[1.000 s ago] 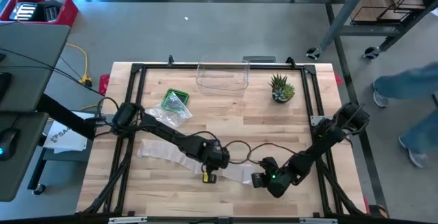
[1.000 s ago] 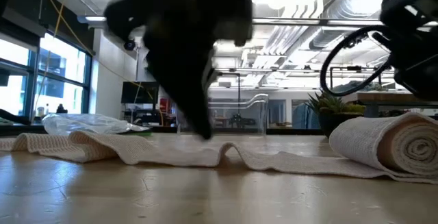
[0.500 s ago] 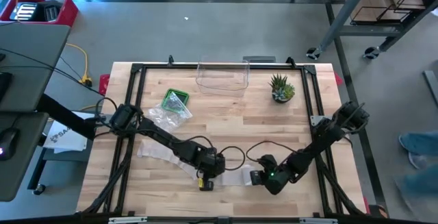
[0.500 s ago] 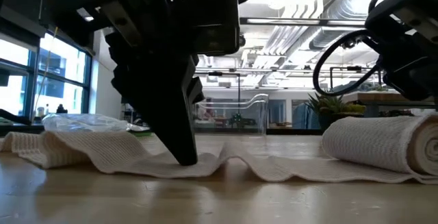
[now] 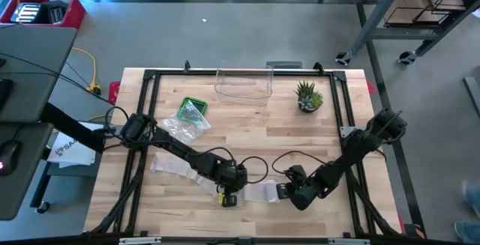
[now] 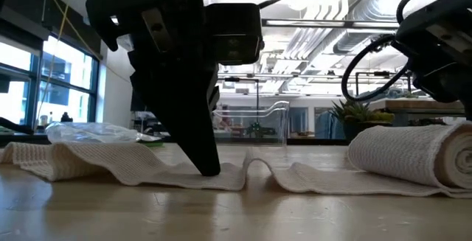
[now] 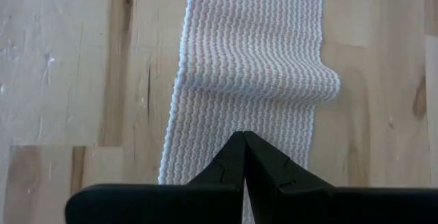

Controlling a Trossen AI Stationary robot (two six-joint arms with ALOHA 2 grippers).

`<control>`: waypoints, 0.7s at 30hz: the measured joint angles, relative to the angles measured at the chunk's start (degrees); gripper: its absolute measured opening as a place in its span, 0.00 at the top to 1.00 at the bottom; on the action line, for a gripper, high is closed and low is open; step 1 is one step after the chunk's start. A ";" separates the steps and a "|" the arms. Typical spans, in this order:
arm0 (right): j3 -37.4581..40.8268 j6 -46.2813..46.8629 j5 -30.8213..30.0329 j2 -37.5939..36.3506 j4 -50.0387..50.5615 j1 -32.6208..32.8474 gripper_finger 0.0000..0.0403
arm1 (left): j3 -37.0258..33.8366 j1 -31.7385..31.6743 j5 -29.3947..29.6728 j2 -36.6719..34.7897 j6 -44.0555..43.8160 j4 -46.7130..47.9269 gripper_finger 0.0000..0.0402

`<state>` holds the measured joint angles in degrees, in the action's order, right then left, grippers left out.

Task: Roll bandage
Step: Roll the bandage

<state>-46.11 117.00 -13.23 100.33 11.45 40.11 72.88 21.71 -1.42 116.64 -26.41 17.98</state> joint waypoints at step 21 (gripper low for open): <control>0.16 -0.80 -11.26 1.65 -15.42 -0.79 1.00 | 0.02 0.11 0.19 0.08 -0.46 0.79 1.00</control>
<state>-45.95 116.21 -24.49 101.97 -3.97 39.32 72.90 21.82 -1.24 116.73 -26.87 18.76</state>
